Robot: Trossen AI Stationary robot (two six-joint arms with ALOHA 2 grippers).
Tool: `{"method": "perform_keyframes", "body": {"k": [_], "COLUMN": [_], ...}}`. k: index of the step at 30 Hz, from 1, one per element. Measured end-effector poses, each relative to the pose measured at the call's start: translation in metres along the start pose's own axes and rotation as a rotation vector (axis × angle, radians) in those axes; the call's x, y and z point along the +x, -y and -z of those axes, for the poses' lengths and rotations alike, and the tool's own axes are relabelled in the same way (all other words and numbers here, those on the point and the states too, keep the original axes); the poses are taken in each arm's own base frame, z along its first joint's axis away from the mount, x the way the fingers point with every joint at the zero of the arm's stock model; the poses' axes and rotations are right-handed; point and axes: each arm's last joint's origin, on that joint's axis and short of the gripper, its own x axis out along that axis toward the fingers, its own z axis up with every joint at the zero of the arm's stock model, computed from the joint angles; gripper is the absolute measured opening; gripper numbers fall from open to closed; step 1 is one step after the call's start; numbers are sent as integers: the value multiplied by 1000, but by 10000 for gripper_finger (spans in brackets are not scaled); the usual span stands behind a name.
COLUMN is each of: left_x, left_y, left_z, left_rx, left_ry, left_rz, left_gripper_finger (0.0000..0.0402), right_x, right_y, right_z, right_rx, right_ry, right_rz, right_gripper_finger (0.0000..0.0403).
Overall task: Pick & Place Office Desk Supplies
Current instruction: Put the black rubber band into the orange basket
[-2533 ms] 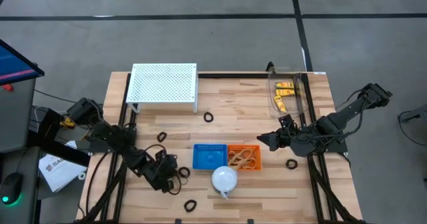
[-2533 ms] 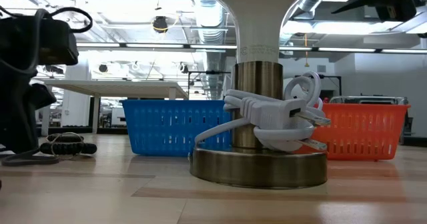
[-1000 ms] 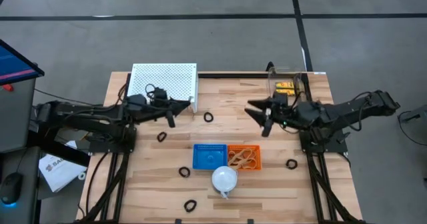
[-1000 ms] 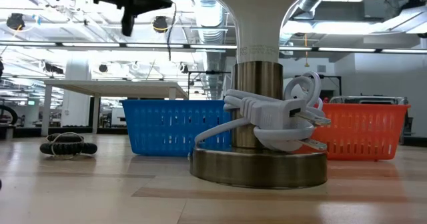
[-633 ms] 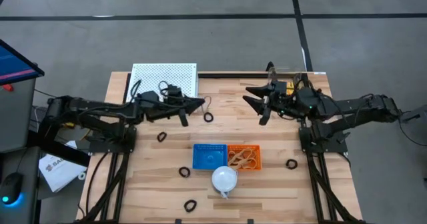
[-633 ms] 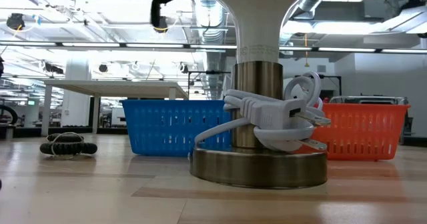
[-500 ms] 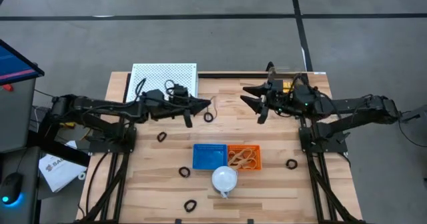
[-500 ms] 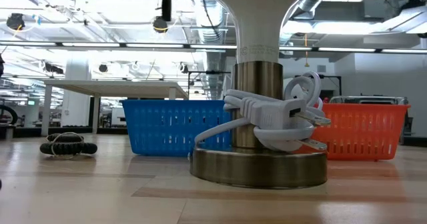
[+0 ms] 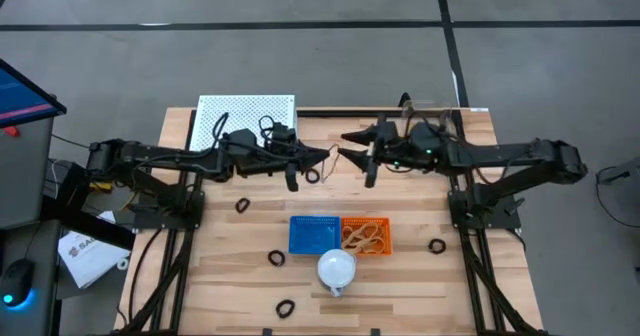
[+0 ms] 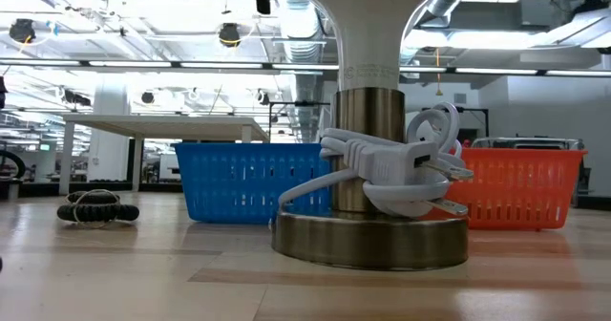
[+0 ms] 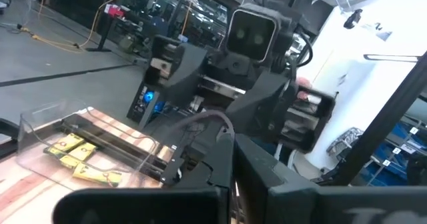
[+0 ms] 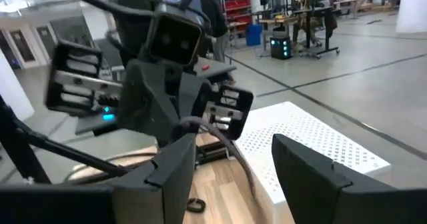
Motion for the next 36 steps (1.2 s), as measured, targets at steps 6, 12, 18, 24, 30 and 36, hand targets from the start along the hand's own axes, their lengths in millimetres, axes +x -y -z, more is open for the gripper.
{"method": "perform_keyframes", "body": {"k": [6, 12, 18, 24, 30, 36], "left_x": [-1, -1, -2, -2, -2, -3], "left_y": [1, 3, 5, 4, 3, 5], "left_z": [-2, -1, 4, 6, 10, 17], "left_rx": [-3, -8, -8, -7, -3, -6], "left_ry": [10, 3, -24, -39, -100, -194], "left_rz": [6, 10, 10, 4, 15, 81], "left_gripper_finger": [2, 2, 2, 2, 2, 2], "right_x": [18, 28, 29, 20, 14, 7], "right_y": [-3, -4, -3, -3, 0, 3], "right_z": [-1, -7, -12, -18, -21, -24], "right_rx": [-74, -106, -112, -111, -72, -66], "right_ry": [-75, -104, -140, -142, -147, -167], "right_rz": [11, 19, 31, 31, 48, 79], "right_gripper_finger": [195, 174, 113, 22, 6, 4]}}
